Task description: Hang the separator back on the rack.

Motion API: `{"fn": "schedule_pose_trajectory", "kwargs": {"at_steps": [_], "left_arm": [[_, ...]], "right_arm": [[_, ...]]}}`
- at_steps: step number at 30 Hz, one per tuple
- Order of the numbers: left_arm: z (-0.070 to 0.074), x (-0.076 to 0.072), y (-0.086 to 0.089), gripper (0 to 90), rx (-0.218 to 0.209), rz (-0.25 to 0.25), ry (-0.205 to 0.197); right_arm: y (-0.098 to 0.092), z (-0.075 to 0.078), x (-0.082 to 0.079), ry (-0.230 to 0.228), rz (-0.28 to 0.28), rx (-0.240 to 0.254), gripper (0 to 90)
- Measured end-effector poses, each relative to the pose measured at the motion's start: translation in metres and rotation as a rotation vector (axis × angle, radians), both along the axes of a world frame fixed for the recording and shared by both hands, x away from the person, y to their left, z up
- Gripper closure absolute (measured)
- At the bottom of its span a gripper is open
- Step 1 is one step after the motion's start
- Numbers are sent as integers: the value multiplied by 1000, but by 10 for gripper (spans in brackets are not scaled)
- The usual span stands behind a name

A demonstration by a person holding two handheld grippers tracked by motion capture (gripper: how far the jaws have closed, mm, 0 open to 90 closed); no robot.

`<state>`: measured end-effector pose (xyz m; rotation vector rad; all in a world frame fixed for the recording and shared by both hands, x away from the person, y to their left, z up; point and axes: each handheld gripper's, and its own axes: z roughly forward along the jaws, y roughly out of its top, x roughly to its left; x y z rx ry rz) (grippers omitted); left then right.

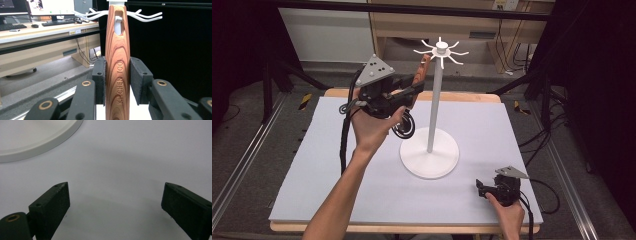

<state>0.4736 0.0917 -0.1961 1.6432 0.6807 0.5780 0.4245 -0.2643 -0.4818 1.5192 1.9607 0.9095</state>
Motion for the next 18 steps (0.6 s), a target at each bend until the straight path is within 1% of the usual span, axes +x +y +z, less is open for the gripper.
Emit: {"fn": "schedule_pose_trajectory", "kwargs": {"at_steps": [6, 7, 18], "left_arm": [[-2, 2, -2, 675, -7, -1, 3], [-3, 3, -3, 675, -7, -1, 2], [-9, 8, -5, 672, -1, 1, -1]], "right_arm": [[0, 0, 0, -1, 1, -2, 87], [-1, 0, 0, -4, 6, -8, 88], [0, -1, 1, 1, 9, -10, 87]]}}
